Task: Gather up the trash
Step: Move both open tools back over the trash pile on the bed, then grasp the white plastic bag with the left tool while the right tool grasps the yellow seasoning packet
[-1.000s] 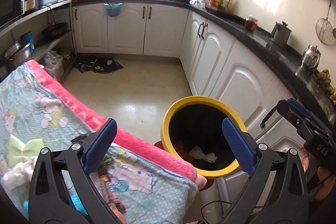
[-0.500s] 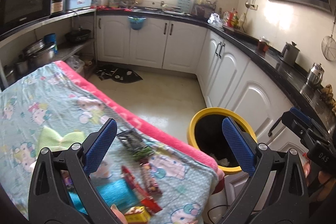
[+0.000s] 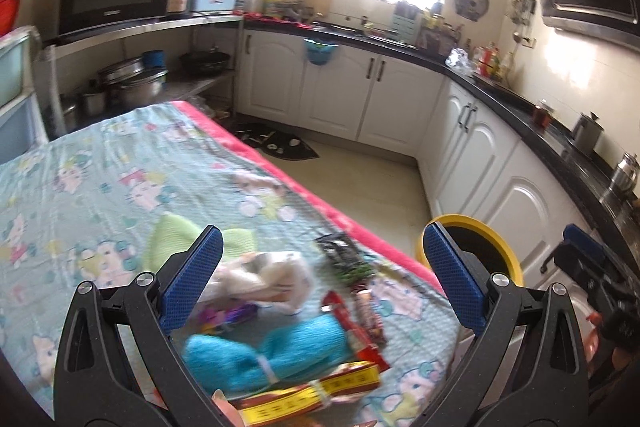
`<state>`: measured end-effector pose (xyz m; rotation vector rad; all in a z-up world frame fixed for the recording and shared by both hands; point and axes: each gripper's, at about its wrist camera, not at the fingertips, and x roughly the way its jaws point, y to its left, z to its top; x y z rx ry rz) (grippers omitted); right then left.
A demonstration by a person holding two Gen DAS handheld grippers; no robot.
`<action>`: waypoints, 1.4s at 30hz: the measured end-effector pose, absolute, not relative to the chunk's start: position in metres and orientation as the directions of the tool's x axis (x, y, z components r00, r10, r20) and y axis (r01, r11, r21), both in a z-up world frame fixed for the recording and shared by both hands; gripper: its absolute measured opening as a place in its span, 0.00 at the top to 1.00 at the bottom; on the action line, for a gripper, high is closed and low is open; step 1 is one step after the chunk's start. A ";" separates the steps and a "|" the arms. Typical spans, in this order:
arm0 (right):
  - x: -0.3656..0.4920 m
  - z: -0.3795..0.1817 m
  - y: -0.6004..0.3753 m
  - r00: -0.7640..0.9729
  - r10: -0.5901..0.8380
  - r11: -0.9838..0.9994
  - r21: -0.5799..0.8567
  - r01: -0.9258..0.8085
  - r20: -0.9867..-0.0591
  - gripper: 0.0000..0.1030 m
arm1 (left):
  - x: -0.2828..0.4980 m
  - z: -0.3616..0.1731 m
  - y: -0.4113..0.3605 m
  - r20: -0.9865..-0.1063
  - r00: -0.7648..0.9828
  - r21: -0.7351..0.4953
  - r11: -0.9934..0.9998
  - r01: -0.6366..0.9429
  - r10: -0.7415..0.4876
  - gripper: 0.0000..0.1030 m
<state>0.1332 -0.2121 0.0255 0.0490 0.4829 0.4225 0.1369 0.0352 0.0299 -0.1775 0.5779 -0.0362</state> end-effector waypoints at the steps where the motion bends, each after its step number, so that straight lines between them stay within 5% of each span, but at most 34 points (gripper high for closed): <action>1: 0.131 0.024 -0.205 0.792 0.416 0.907 0.141 -0.397 -0.446 0.17 | 0.135 0.030 0.040 -0.540 0.838 -0.178 0.984 -0.026 -0.076 0.10; 16: 0.124 -0.029 -0.115 0.563 0.556 0.738 0.051 -0.673 -0.611 0.17 | 0.108 -0.002 0.134 -0.617 0.787 -0.201 0.964 -0.175 0.014 0.10; 30: 0.142 -0.090 -0.082 0.395 0.552 0.576 -0.007 -0.817 -0.734 0.18 | 0.124 -0.069 0.173 -0.686 0.707 -0.412 0.893 -0.182 -0.172 0.10; 42: 0.146 -0.092 -0.073 0.282 0.604 0.426 0.003 -0.905 -0.746 0.38 | 0.156 -0.080 0.173 -0.648 0.705 -0.544 0.824 -0.161 -0.290 0.10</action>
